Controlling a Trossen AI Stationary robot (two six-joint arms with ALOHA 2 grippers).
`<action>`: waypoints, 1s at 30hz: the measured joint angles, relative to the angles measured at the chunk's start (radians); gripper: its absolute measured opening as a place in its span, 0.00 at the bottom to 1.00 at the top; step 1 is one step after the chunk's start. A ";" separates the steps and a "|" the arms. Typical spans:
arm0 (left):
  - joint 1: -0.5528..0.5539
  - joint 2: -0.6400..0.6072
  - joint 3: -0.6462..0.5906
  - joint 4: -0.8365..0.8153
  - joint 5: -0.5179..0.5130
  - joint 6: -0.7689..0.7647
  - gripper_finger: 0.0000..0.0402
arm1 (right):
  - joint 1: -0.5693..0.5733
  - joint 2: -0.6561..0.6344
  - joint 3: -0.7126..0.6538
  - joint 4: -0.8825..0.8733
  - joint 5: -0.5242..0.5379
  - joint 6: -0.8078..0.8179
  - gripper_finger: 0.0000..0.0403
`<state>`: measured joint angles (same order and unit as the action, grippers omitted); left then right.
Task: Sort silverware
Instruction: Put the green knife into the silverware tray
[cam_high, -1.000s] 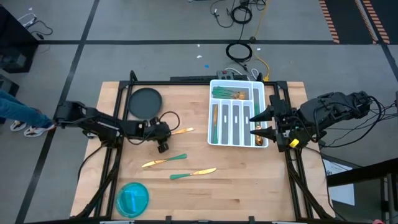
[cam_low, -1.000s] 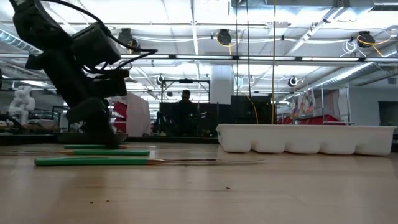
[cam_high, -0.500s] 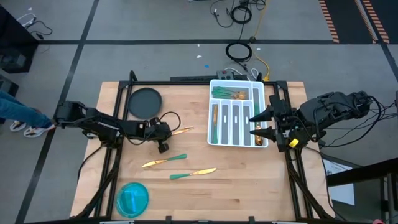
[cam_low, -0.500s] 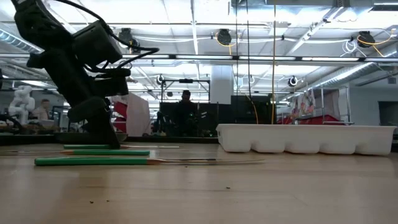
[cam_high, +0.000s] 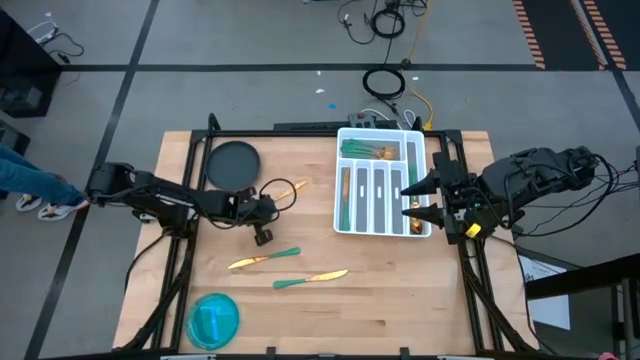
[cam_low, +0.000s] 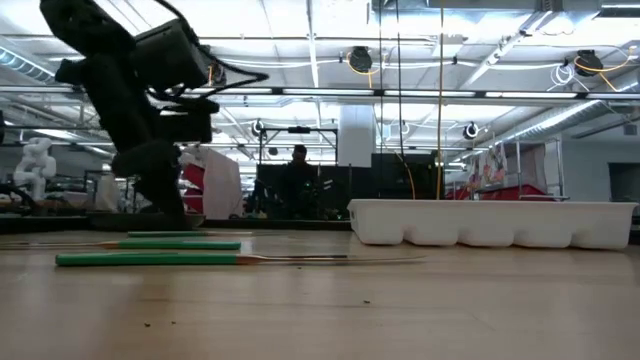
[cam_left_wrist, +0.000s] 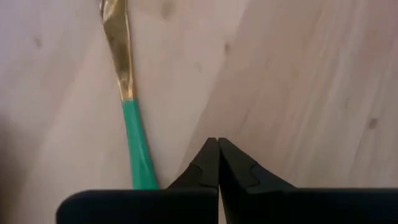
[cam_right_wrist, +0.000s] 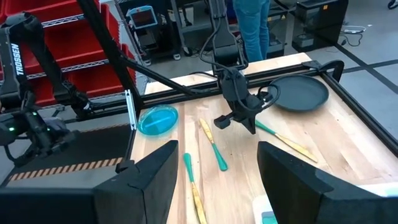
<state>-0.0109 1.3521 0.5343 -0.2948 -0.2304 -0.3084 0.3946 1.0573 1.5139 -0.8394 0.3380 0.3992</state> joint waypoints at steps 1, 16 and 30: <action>0.000 -0.003 0.008 0.004 -0.012 -0.005 0.00 | 0.000 0.000 0.000 -0.001 0.000 0.000 0.53; 0.072 -0.140 0.298 -0.382 -0.134 -0.026 0.22 | -0.038 0.107 0.000 -0.227 0.238 0.021 0.53; 0.172 -0.062 0.166 -0.290 -0.060 -0.068 0.63 | -0.049 0.172 0.000 -0.227 0.232 0.007 0.53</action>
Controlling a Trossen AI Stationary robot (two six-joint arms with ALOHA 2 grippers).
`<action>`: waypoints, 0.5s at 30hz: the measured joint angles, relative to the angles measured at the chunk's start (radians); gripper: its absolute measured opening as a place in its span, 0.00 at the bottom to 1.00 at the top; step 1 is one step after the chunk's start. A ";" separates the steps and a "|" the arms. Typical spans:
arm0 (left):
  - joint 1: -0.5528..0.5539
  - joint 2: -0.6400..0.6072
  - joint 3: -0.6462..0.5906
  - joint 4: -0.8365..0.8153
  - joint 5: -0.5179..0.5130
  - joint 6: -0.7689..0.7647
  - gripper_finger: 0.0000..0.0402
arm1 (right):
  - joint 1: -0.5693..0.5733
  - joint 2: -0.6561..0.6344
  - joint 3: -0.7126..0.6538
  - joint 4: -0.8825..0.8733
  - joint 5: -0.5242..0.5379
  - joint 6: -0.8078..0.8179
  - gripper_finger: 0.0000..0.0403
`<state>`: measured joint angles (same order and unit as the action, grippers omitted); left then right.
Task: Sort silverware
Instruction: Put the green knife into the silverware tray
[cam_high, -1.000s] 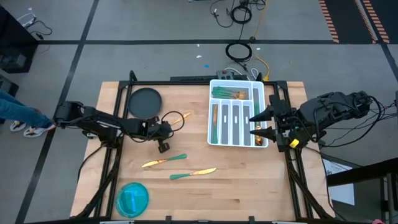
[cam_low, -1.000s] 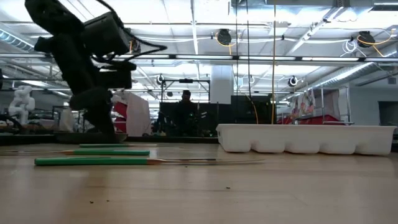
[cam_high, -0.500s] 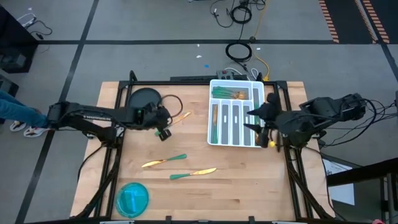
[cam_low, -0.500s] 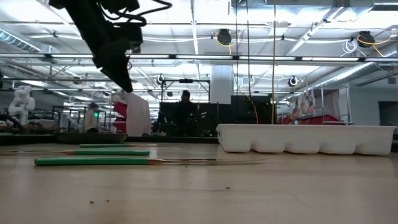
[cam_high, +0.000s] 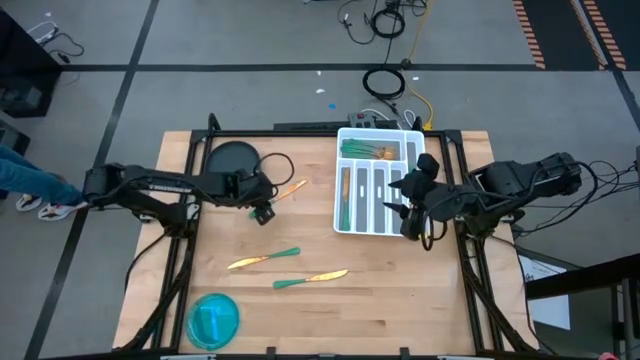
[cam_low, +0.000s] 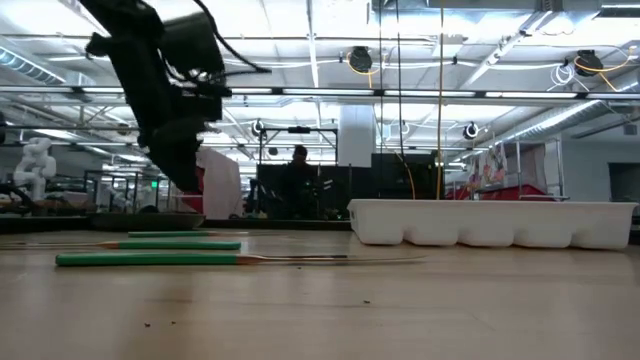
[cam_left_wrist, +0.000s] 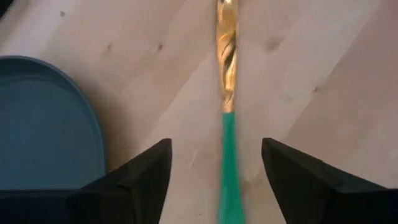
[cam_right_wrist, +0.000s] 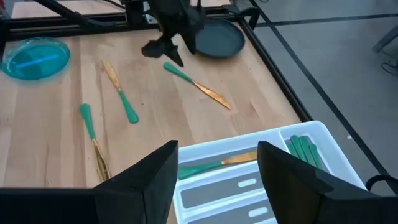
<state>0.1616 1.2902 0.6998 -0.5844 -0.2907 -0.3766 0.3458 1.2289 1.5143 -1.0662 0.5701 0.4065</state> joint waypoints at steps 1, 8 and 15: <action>0.009 0.023 0.000 0.003 -0.001 0.019 0.64 | 0.000 0.000 0.000 0.002 0.000 0.000 0.53; 0.065 0.165 -0.001 0.073 0.003 0.063 0.65 | 0.003 0.000 0.000 0.010 0.000 0.000 0.53; 0.115 0.244 -0.001 0.159 0.082 0.106 0.65 | 0.003 0.000 0.000 0.007 0.000 0.000 0.53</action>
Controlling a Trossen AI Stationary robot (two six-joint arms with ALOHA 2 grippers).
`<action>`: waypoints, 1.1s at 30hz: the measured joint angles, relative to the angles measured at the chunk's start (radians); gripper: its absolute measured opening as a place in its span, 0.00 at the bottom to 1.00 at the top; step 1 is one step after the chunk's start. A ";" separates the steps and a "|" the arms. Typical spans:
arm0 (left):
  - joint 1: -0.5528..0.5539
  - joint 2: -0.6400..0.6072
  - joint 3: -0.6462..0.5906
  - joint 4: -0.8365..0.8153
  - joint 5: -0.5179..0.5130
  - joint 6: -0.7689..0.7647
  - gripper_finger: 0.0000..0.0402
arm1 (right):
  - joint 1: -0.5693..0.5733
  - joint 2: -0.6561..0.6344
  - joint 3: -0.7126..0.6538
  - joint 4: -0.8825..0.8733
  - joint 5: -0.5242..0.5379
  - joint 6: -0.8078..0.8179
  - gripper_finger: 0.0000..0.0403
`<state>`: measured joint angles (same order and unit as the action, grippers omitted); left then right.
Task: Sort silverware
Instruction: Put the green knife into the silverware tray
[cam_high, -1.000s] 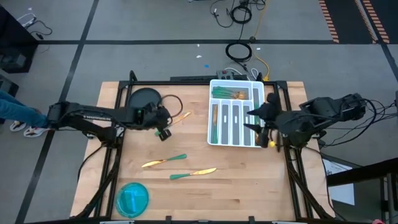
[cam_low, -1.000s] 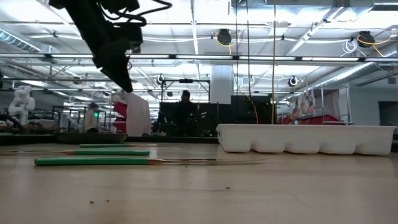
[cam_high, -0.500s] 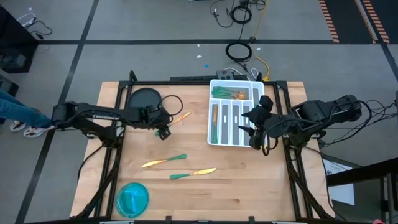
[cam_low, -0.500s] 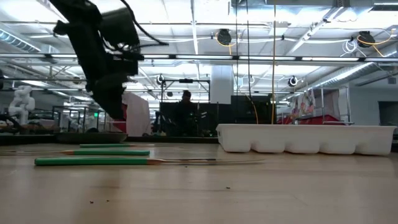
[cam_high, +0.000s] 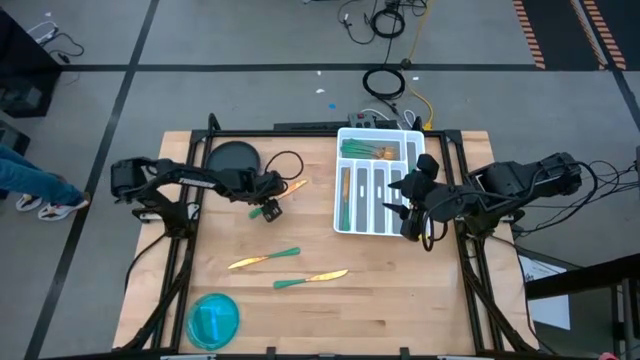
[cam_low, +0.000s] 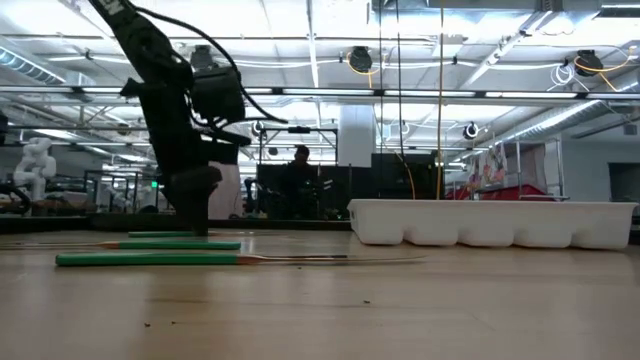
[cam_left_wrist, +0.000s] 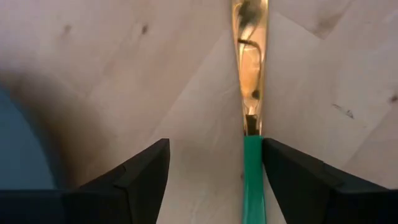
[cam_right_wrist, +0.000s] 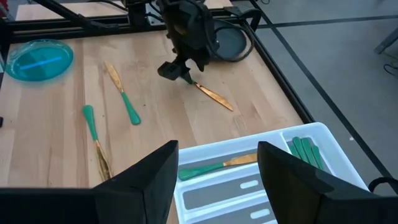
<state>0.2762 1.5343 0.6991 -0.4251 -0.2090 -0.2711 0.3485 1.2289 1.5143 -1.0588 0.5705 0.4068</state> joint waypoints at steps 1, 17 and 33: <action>0.006 0.011 0.001 0.006 0.009 0.010 0.65 | 0.000 0.000 0.000 0.000 0.000 0.000 0.53; 0.057 0.105 0.014 0.024 0.188 0.142 0.05 | 0.000 0.000 0.000 -0.026 -0.022 0.029 0.53; 0.038 -0.031 0.015 -0.079 0.180 0.069 0.00 | 0.000 0.000 0.000 -0.027 -0.026 0.015 0.53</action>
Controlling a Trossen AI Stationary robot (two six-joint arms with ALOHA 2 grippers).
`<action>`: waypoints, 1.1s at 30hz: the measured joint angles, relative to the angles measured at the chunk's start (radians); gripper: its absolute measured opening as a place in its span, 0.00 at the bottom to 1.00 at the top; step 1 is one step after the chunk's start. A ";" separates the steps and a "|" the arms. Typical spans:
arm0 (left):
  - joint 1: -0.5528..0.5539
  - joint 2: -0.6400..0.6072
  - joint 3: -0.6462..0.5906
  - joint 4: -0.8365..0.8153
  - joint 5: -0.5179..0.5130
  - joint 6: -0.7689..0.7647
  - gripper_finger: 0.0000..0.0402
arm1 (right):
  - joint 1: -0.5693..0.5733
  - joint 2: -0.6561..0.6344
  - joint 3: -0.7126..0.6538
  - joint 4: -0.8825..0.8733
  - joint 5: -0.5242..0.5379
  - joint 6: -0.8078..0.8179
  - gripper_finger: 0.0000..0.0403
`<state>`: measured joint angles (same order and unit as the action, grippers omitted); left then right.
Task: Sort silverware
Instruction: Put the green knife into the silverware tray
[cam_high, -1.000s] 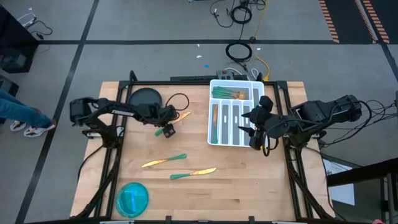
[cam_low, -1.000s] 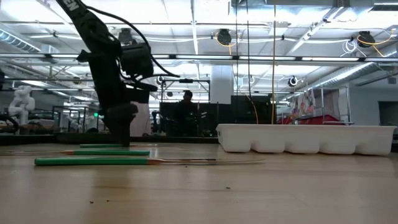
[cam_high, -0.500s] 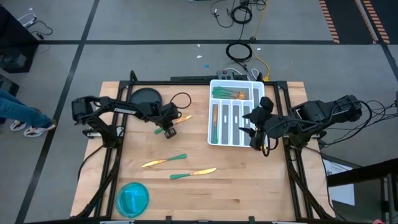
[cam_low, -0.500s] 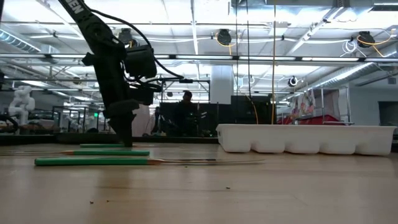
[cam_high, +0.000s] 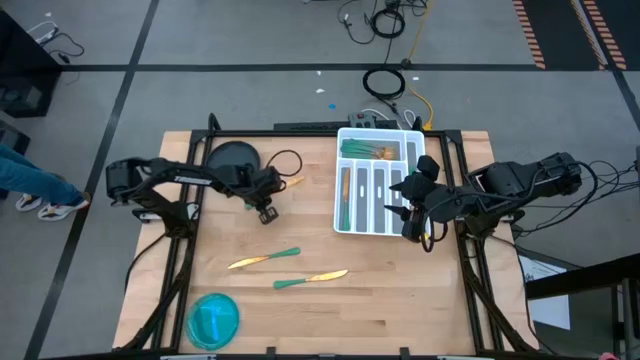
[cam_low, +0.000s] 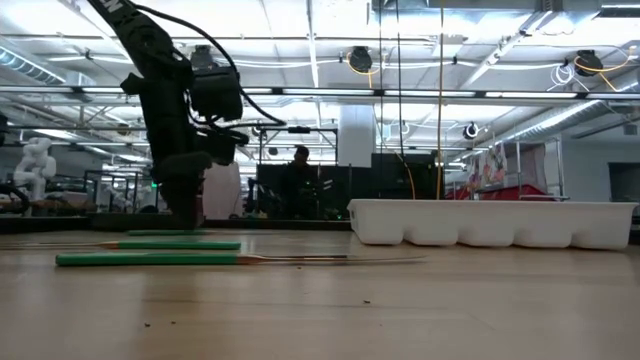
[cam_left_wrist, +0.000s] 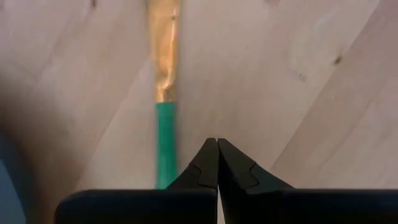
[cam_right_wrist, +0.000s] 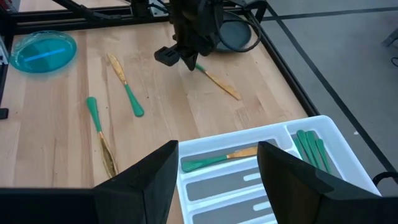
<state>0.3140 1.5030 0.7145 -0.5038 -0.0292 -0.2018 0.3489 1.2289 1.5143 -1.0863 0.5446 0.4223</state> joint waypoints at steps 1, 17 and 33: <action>-0.002 -0.008 0.001 0.003 0.000 -0.001 0.00 | 0.000 0.000 0.000 -0.001 0.000 0.000 0.53; 0.029 -0.160 0.058 -0.226 -0.042 -0.018 0.15 | 0.000 0.000 0.000 -0.061 0.004 0.000 0.53; 0.039 -0.239 -0.186 0.129 -0.104 -0.046 0.56 | 0.000 0.000 0.000 -0.062 0.000 0.006 0.53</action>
<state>0.3532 1.2636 0.5284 -0.3745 -0.1331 -0.2479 0.3489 1.2289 1.5143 -1.1482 0.5446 0.4288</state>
